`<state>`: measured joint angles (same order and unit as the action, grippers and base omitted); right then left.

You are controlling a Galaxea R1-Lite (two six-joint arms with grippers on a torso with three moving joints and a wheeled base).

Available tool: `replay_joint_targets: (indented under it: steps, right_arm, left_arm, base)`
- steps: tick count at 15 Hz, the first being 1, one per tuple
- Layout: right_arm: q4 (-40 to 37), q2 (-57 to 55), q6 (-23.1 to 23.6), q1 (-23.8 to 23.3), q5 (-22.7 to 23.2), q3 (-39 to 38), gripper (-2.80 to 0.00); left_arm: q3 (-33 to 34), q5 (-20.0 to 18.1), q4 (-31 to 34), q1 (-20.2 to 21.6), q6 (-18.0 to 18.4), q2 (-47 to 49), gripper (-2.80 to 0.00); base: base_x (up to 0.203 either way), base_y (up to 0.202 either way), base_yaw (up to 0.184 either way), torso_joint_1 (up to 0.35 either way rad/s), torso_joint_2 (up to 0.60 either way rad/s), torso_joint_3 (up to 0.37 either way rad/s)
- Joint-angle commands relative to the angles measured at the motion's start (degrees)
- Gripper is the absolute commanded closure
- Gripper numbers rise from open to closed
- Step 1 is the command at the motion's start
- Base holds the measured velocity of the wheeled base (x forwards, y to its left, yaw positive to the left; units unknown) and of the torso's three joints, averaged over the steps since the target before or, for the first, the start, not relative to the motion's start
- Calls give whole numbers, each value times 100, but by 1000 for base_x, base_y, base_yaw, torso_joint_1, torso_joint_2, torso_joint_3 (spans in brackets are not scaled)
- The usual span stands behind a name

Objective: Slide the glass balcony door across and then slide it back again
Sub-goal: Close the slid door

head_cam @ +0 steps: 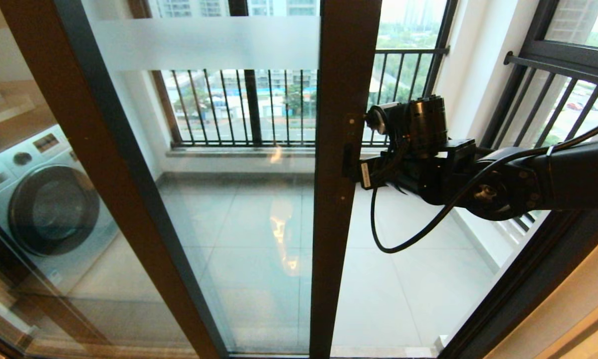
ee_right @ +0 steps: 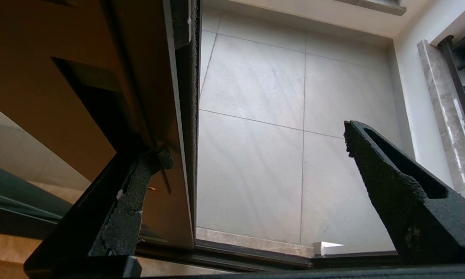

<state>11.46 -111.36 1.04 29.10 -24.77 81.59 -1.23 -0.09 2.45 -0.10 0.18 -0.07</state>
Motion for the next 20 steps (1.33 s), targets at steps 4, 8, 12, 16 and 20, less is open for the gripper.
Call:
replay_joint_targets:
  steps: [4, 8, 12, 16, 20]
  right_arm:
    - [5, 35, 100, -107, -36, -20, -280]
    - [5, 35, 125, -192, -28, -19, -280]
    - [5, 35, 213, -266, -34, -20, -280]
    - [5, 70, 256, -371, -36, -57, -280]
    - [32, 114, 239, -502, -28, -214, -280]
  left_arm:
    - [0, -8, 1, 1, 0, -1, 0]
    - [0, 0, 1, 1, 0, -1, 0]
    - [0, 0, 1, 1, 0, -1, 0]
    - [0, 0, 1, 1, 0, 6, 0]
    - [0, 0, 1, 1, 0, -1, 0]
  base:
    - [0, 0, 0, 0, 0, 0]
    - [0, 0, 0, 0, 0, 0]
    - [0, 0, 0, 0, 0, 0]
    - [0, 0, 0, 0, 0, 0]
    - [0, 0, 0, 0, 0, 0]
